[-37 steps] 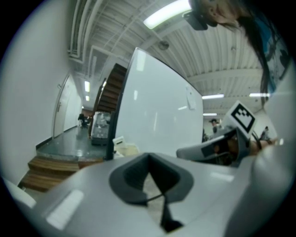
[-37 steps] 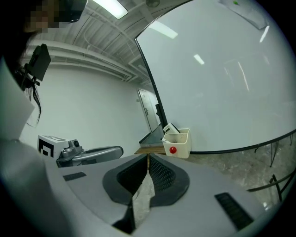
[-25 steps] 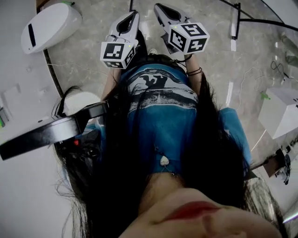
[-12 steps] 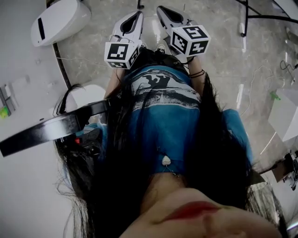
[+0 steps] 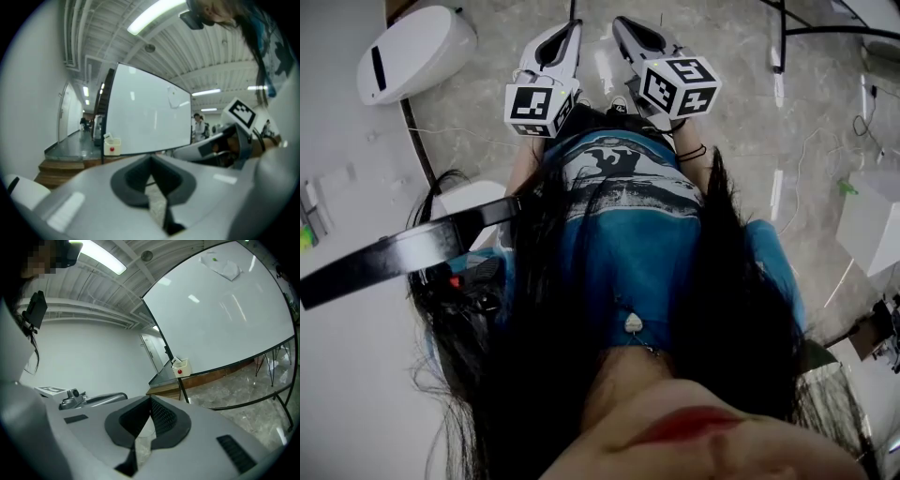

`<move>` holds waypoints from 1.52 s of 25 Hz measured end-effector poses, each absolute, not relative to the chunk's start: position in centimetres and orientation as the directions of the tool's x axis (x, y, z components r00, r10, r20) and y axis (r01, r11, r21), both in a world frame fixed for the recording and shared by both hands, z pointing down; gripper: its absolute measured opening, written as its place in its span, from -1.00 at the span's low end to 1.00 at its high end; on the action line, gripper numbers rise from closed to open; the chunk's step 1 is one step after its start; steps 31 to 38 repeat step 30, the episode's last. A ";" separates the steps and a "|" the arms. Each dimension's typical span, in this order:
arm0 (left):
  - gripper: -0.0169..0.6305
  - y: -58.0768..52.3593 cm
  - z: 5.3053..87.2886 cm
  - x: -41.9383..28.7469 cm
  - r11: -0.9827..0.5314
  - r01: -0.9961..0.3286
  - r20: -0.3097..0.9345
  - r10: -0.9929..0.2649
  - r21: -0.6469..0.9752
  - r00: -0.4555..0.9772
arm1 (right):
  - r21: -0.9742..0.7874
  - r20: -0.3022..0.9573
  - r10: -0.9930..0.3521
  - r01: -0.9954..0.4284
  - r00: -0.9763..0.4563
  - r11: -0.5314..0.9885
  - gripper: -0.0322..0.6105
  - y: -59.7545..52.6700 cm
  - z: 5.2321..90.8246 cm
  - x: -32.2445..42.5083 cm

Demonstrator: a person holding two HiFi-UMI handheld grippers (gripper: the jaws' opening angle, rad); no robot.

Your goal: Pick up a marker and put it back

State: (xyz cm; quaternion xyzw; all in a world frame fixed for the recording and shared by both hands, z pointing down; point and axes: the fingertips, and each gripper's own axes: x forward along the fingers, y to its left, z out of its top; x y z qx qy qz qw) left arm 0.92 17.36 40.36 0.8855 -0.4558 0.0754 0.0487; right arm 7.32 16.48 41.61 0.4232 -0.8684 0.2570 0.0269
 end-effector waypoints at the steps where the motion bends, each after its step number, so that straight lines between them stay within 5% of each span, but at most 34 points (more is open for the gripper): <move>1: -0.97 17.1 39.9 0.6 -0.576 -0.817 0.171 -0.804 0.018 0.570 | -0.423 0.259 -0.723 -0.748 -0.640 0.511 -0.86 16.3 41.2 7.1; 38: -0.97 16.6 38.8 -1.6 -0.565 -0.825 0.144 -0.814 0.030 0.563 | -0.371 0.253 -0.743 -0.772 -0.619 0.516 -0.86 15.5 39.8 5.7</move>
